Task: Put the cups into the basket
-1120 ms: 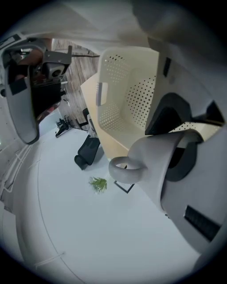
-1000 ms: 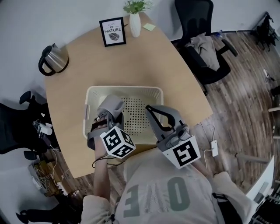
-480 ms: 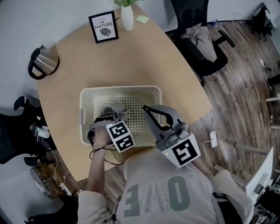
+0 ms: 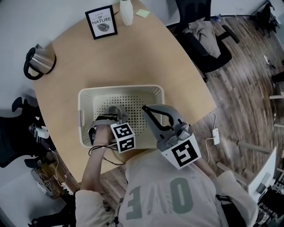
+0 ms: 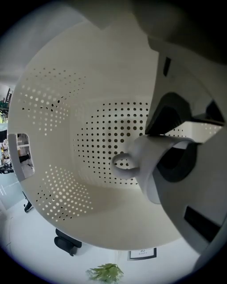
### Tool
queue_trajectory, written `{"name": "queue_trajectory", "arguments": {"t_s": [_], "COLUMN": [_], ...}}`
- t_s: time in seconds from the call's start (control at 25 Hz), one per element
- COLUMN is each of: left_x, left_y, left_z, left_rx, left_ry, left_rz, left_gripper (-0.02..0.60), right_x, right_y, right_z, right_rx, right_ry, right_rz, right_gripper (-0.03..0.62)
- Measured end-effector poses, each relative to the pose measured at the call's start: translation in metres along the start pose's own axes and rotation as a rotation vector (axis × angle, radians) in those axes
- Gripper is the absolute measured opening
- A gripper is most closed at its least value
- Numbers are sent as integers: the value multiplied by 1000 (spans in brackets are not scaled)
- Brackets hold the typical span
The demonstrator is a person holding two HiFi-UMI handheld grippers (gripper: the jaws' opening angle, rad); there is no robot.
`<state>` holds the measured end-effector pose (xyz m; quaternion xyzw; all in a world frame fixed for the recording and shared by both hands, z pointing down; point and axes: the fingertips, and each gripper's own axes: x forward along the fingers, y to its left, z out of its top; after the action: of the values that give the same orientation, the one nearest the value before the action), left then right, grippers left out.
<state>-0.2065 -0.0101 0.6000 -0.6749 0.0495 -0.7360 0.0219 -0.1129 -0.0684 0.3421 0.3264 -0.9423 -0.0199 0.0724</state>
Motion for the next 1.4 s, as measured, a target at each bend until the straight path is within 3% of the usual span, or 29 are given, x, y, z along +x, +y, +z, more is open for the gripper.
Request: {"name": "queue_trajectory", "arguments": {"t_s": [0.44, 0.68, 0.84, 1.12, 1.24, 1.32, 1.4], "left_x": [-2, -19, -32, -95, -138, -165, -186], "left_y": [-4, 5, 8, 19, 36, 48, 55], "left_z": [7, 22, 23, 18, 13, 9, 8], "left_rx": [10, -56, -59, -107, -154, -191, -245], "left_ry": [-20, -103, -117, -184, -234, -259, -309], "left_rz": [0, 58, 109, 265, 403, 518, 586], "left_gripper": [72, 80, 86, 84, 79, 25, 9], "right_x": [3, -1, -1, -5, -5, -5, -6], "right_y": [5, 6, 11, 14, 16, 16, 14], "right_z": [2, 5, 9, 18, 22, 24, 28], "right_rx": [10, 8, 5, -3, -13, -20, -24], "right_ry": [-20, -32, -49, -75, -80, -83, -96], "right_rz": [29, 26, 32, 45, 50, 50, 48], "right_gripper": [-2, -2, -2, -2, -2, -2, -2]}}
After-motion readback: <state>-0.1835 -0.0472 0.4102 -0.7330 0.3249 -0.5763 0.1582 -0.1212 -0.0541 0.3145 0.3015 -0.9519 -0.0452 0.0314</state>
